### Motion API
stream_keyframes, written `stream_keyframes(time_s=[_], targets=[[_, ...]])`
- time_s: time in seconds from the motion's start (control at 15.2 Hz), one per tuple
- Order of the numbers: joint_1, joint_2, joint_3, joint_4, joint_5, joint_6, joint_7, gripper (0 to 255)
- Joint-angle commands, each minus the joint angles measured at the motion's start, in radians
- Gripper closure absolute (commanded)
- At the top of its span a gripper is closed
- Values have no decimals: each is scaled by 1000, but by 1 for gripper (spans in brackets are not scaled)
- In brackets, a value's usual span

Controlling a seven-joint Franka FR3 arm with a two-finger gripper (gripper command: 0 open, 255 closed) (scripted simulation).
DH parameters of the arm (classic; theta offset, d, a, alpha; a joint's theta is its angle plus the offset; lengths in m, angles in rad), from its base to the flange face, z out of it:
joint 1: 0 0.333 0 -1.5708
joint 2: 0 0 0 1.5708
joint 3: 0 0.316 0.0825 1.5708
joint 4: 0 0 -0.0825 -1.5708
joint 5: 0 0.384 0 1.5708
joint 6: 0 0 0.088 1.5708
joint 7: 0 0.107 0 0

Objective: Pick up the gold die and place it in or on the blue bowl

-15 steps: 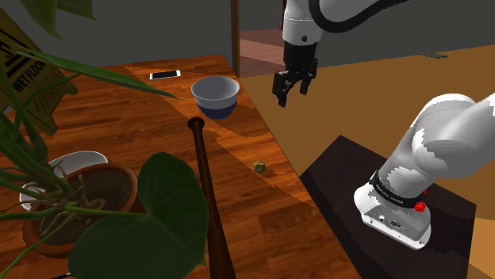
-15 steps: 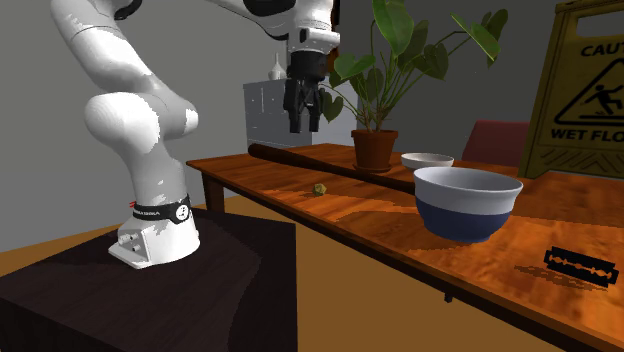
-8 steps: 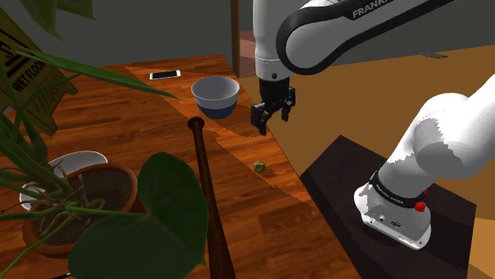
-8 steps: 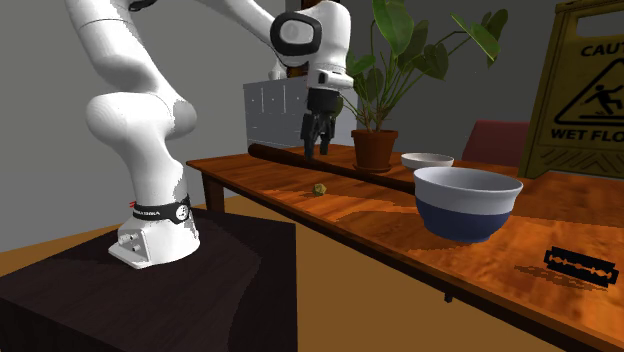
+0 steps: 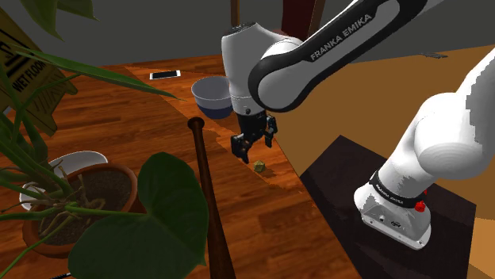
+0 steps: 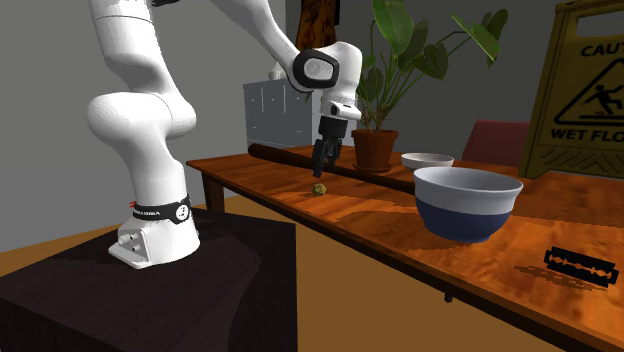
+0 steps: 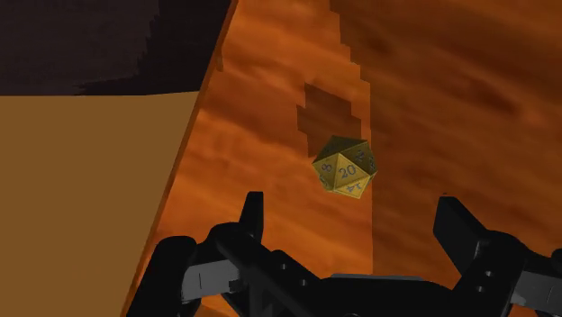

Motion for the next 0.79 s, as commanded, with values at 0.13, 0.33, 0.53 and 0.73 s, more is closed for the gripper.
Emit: stream_keyframes(time_s=[0.13, 0.33, 0.53, 0.73], targets=[[5, 42, 11, -22, -7, 58, 19, 0], [5, 68, 14, -43, -15, 103, 26, 0], [6, 82, 15, -53, -20, 127, 31, 0], [6, 82, 15, -53, -20, 128, 31, 0]])
